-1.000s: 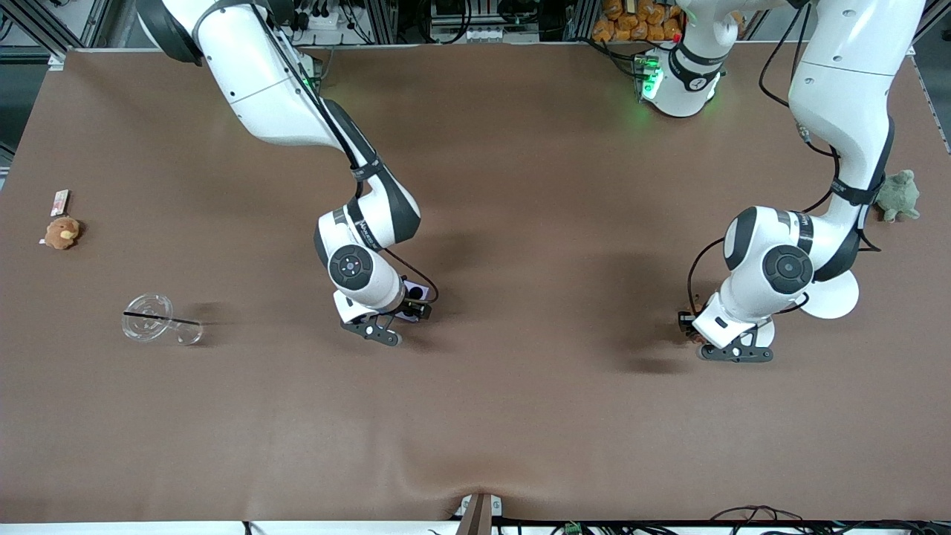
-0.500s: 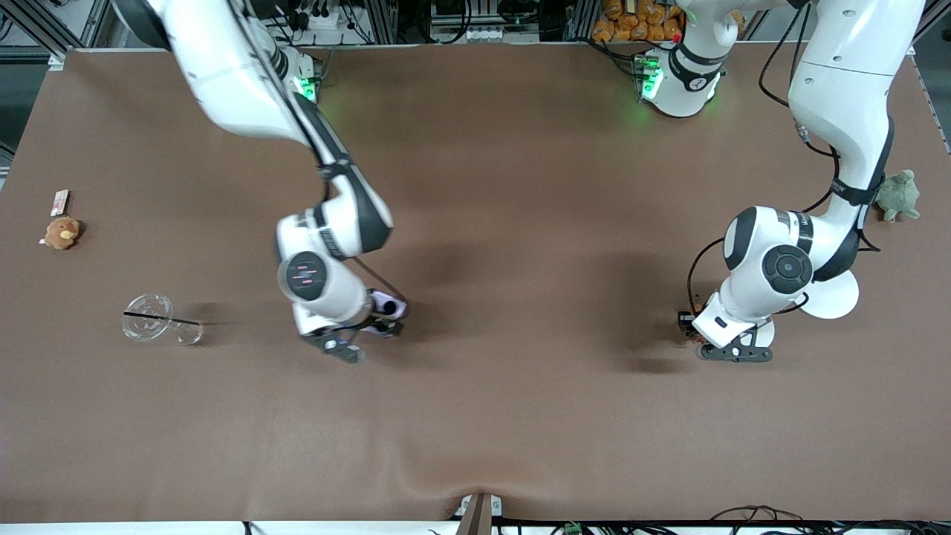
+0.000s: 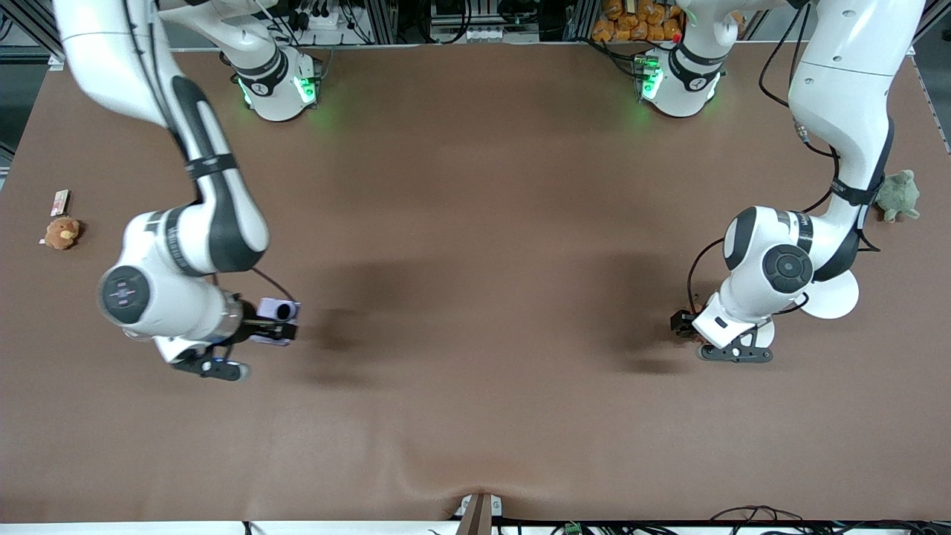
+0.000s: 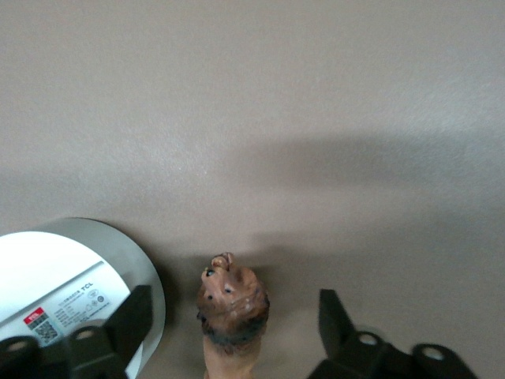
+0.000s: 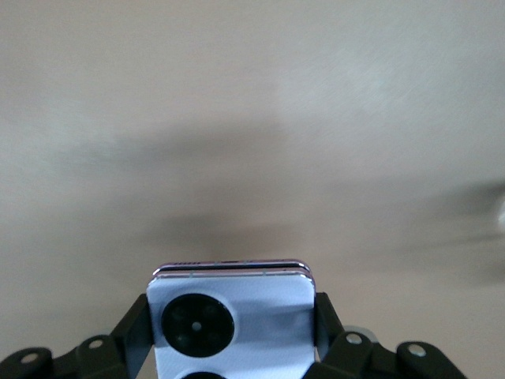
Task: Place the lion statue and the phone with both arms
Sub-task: 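Carry the white phone with the right gripper toward the glass bowl, then set the lion beside the white lamp and open the left gripper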
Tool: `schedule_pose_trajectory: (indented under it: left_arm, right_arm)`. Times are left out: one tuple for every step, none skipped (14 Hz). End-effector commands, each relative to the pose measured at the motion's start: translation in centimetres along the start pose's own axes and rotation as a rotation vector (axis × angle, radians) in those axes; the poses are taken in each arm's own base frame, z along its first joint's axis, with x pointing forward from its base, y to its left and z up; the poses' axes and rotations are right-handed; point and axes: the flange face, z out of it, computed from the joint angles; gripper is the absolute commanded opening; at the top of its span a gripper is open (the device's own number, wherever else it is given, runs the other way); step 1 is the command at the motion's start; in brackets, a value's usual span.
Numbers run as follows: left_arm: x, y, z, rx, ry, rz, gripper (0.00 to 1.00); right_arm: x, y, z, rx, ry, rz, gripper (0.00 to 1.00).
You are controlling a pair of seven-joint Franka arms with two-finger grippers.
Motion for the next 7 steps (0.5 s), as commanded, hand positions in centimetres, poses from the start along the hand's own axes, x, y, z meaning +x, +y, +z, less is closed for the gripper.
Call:
schedule_pose_trajectory:
  left_arm:
    - [0.3, 0.6, -3.8, 0.02, 0.043, 0.017, 1.0]
    - [0.5, 1.5, -4.8, 0.014, 0.044, 0.031, 1.0]
    - [1.0, 2.6, -6.2, 0.011, 0.039, 0.042, 1.0]
    - [1.3, 3.7, -7.6, 0.011, 0.019, 0.054, 1.0]
    - [2.0, 4.3, -9.7, 0.018, 0.013, 0.06, 1.0]
    - [2.4, 4.8, -11.4, 0.023, 0.0, 0.069, 1.0]
    - [2.7, 5.0, -13.3, 0.03, -0.003, 0.071, 1.0]
  right_arm:
    - [0.9, 3.4, 0.6, 0.003, -0.008, -0.143, 0.44]
    - [1.2, 4.4, 1.1, 0.002, -0.01, -0.161, 0.44]
    - [1.3, 5.1, 2.0, -0.003, -0.024, -0.176, 0.44]
    - [1.6, 6.1, 3.2, -0.007, -0.033, -0.168, 0.44]
    - [1.9, 7.5, 4.6, -0.009, -0.039, -0.148, 0.44]
    - [2.2, 8.5, 5.7, -0.014, -0.034, -0.141, 0.44]
    - [2.5, 9.3, 6.3, -0.018, -0.021, -0.161, 0.44]
